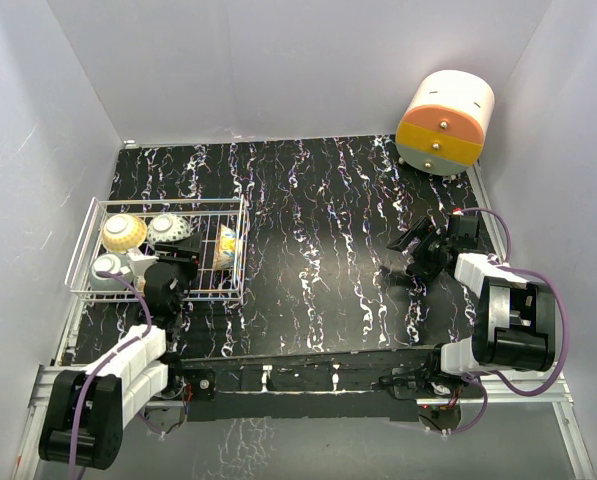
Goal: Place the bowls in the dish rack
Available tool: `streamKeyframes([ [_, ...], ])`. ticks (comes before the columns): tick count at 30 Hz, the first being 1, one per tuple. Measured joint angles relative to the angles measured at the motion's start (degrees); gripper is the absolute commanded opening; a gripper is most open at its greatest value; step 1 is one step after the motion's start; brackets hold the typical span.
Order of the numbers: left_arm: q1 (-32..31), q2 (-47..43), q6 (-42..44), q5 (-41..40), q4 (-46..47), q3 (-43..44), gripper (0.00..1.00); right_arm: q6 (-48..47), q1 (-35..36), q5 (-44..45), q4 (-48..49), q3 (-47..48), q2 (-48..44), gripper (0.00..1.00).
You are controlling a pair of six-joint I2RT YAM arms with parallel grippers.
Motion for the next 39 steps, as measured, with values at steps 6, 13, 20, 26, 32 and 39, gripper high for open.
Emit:
streamKeyframes([
  [6, 0.0, -1.42, 3.48, 0.22, -6.62, 3.19, 0.67, 0.0, 0.0, 0.0, 0.0, 0.0, 0.0, 0.91],
  [13, 0.04, -0.31, 16.79, 7.43, -16.0, 17.97, 0.66, 0.0, 0.0, -0.02, 0.0, 0.0, 0.0, 0.91],
  [20, 0.02, 8.9, 32.81, 18.6, -28.15, 32.94, 0.65, 0.0, 0.0, -0.04, 0.0, 0.0, 0.0, 0.91],
  [26, 0.04, 13.66, 44.04, 21.97, -40.96, 38.45, 0.62, 0.0, 0.0, -0.11, 0.0, 0.0, 0.0, 0.91],
  [32, 0.04, 13.53, 48.63, 23.23, -46.84, 38.58, 0.52, 0.02, 0.0, -0.11, 0.02, 0.0, 0.0, 0.91],
  [39, 0.04, 12.61, 49.27, 26.49, -46.97, 37.48, 0.48, 0.15, 0.0, -0.09, 0.04, 0.0, 0.02, 0.91],
])
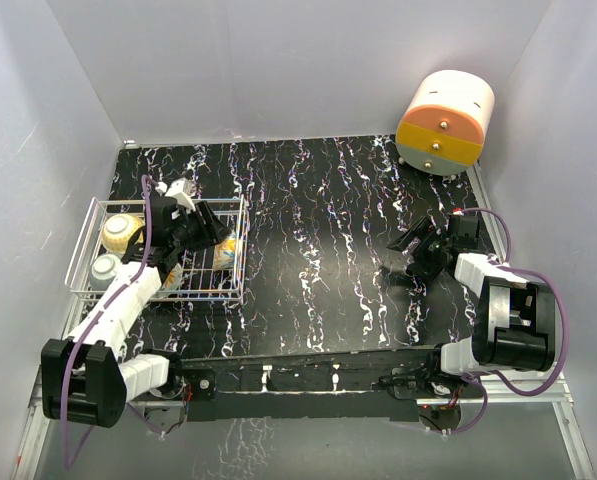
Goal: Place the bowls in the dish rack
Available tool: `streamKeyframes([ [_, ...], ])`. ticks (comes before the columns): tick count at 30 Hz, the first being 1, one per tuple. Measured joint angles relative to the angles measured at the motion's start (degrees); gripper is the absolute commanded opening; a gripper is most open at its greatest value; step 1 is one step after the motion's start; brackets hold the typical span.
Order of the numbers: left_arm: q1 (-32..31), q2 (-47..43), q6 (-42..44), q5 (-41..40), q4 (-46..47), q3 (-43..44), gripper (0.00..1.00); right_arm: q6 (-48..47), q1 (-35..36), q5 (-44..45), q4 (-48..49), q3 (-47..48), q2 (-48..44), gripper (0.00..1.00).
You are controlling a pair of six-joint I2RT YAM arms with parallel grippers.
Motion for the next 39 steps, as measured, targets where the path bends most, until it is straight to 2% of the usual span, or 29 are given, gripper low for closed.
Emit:
streamKeyframes([
  [3, 0.0, -0.48, -0.07, 1.11, 0.26, -0.68, 0.47, 0.0, 0.0, 0.0, 0.0, 0.0, 0.0, 0.91],
  [10, -0.02, -0.59, -1.25, 2.99, 2.27, -3.19, 0.34, 0.0, 0.0, 0.0, 0.0, 0.0, 0.0, 0.91],
  [13, -0.02, -0.87, -1.97, 3.43, 3.32, -3.74, 0.23, 0.0, 0.0, 0.02, 0.0, 0.0, 0.0, 0.91],
  [16, -0.07, -1.4, -3.04, 4.2, 4.72, -4.46, 0.01, 0.0, 0.0, 0.0, 0.02, 0.0, 0.02, 0.91],
  [29, -0.55, -7.06, -9.66, 2.73, 3.91, -7.65, 0.0, 0.02, 0.0, 0.0, 0.04, 0.0, 0.02, 0.91],
  [39, 0.26, -11.04, -14.56, -8.41, 4.96, -7.69, 0.0, 0.02, 0.0, 0.0, 0.04, 0.0, 0.02, 0.91],
])
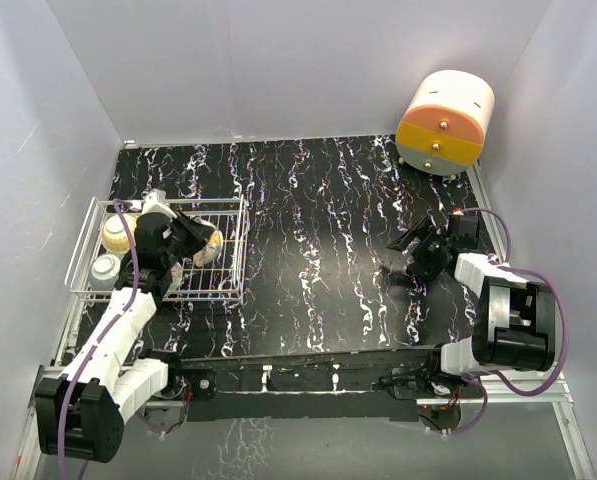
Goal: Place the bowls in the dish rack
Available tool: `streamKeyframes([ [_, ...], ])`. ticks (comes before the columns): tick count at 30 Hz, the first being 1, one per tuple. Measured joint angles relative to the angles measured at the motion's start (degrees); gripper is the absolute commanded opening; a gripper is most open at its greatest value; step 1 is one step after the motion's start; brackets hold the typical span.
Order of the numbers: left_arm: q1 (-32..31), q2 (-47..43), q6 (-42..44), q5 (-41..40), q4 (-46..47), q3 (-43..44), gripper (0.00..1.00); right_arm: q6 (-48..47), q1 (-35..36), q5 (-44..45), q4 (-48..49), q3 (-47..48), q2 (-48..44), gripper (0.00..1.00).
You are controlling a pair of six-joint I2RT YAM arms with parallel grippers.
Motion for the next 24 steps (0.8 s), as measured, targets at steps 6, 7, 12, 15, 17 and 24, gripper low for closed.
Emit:
streamKeyframes([
  [6, 0.0, 0.07, -5.77, -0.81, 9.2, -2.78, 0.0, 0.0, 0.0, 0.0, 0.0, 0.0, 0.0, 0.91],
  [7, 0.0, 0.13, -6.99, -0.76, 11.72, -3.93, 0.0, 0.02, 0.0, 0.0, 0.0, 0.0, 0.0, 0.91],
  [12, 0.0, 2.25, -13.05, -0.42, 24.33, -10.43, 0.0, 0.0, 0.0, -0.02, 0.0, 0.0, 0.02, 0.91],
  [15, 0.0, 5.18, -16.65, -0.26, 32.89, -14.14, 0.0, 0.02, 0.0, -0.02, 0.0, -0.02, 0.02, 0.91],
  [17, 0.0, 7.3, -18.47, -0.35, 39.06, -16.11, 0.0, 0.02, 0.0, -0.02, 0.0, 0.0, 0.02, 0.91],
  [24, 0.04, 13.64, -24.28, -0.48, 56.98, -20.87, 0.0, 0.04, 0.0, -0.09, 0.26, 0.0, 0.22, 0.91],
])
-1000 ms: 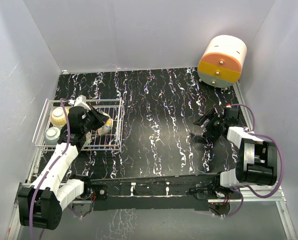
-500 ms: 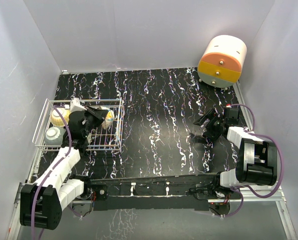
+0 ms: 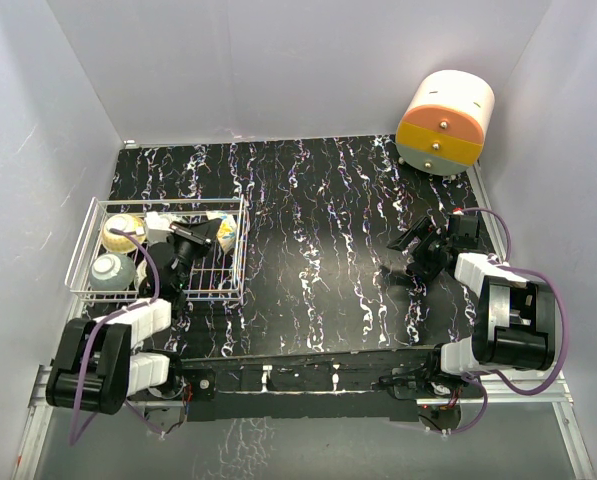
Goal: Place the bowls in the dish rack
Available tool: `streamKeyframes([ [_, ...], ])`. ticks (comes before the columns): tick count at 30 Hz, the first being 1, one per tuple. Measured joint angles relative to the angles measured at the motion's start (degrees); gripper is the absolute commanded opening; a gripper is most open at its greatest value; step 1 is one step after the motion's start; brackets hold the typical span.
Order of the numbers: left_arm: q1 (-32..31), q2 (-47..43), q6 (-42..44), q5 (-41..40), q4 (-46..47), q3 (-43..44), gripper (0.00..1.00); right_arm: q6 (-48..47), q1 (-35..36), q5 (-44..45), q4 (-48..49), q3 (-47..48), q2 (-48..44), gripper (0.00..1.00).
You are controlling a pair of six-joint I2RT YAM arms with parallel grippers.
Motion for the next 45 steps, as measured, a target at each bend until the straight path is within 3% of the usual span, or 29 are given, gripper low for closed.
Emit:
streamKeyframes([
  [11, 0.0, 13.44, -5.92, -3.39, 23.15, -3.89, 0.0, 0.15, 0.0, -0.22, 1.25, 0.0, 0.55, 0.91],
  [18, 0.39, 21.7, -10.43, -6.21, 30.29, -3.61, 0.0, 0.15, 0.0, -0.37, 1.31, 0.0, 0.66, 0.91],
  [19, 0.42, 21.9, -11.06, -6.6, 30.58, -3.67, 0.01, 0.17, 0.0, -0.46, 1.31, 0.0, 0.68, 0.91],
  [23, 0.39, 19.74, -12.07, -7.45, 30.29, -5.01, 0.22, 0.17, 0.0, -0.66, 1.68, 0.0, 0.85, 0.91],
  [26, 0.37, 15.32, -11.19, -7.32, 25.81, -6.82, 0.31, 0.22, 0.0, -0.72, 1.81, 0.0, 0.9, 0.91],
  [31, 0.37, 3.8, -7.82, -7.26, 4.31, -4.39, 0.42, 0.42, 0.0, -0.9, 2.45, 0.0, 1.18, 0.91],
  [36, 0.37, -4.24, -5.79, -7.65, -11.3, -1.16, 0.43, 0.85, -0.02, -1.05, 2.82, 0.0, 1.4, 0.9],
  [38, 0.37, -5.75, -5.44, -8.13, -15.67, -1.09, 0.44, 0.87, -0.02, -1.05, 2.91, 0.0, 1.4, 0.9],
  [41, 0.39, -6.38, -4.81, -8.66, -20.13, -1.09, 0.58, 1.01, -0.02, -1.05, 2.91, 0.0, 1.4, 0.9],
  [45, 0.39, -6.49, -1.18, -8.5, -23.91, 0.09, 0.63, 1.03, -0.02, -1.05, 2.91, 0.0, 1.4, 0.91],
])
